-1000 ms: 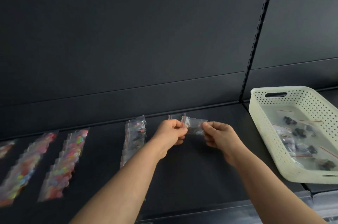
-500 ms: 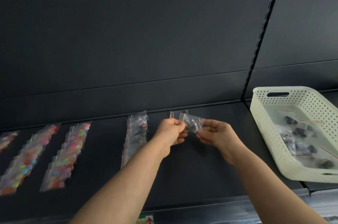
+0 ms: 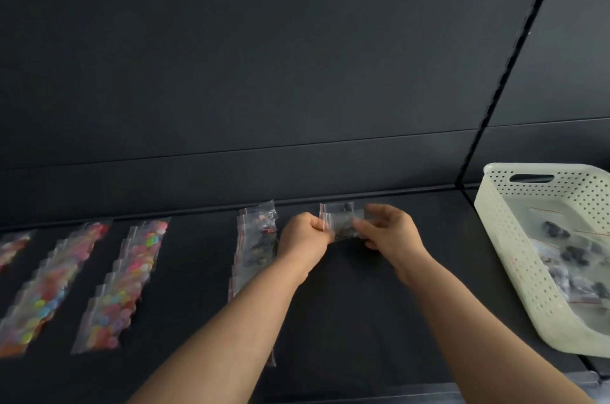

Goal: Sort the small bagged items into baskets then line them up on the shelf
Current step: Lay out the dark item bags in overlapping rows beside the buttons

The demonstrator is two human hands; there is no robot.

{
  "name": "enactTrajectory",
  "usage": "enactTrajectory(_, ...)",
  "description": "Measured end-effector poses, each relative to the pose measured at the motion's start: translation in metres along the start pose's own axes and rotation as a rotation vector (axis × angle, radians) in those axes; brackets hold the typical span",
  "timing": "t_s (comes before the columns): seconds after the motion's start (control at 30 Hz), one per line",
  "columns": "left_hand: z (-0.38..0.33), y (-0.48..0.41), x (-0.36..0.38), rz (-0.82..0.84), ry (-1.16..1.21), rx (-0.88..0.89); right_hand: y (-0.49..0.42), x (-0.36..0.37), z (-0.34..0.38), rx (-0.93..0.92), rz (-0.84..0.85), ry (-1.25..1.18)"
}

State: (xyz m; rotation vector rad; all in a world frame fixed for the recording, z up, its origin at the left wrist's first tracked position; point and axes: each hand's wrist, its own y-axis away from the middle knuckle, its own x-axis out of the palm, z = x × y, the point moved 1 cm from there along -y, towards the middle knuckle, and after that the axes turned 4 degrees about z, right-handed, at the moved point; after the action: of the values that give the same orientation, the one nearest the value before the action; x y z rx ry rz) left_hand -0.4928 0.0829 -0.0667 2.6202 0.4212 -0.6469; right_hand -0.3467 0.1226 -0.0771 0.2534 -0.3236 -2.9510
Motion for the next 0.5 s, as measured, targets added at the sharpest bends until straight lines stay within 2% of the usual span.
enactTrajectory(0.17,-0.005,-0.018,-0.002,-0.131,-0.313,0.081,-0.019,0.009,0.011,-0.119,-0.13,0.345)
enactTrajectory(0.3,-0.006,-0.025,-0.002,-0.145,-0.555,0.118,-0.02,0.018,0.009,-0.198,-0.142,0.789)
enactTrajectory(0.37,-0.005,-0.027,-0.003,-0.142,-0.559,0.131,-0.017,0.02,0.008,-0.208,-0.141,0.884)
enactTrajectory(0.5,-0.01,-0.022,-0.004,-0.145,-0.422,0.196,-0.007,0.009,0.016,-0.305,-0.194,0.998)
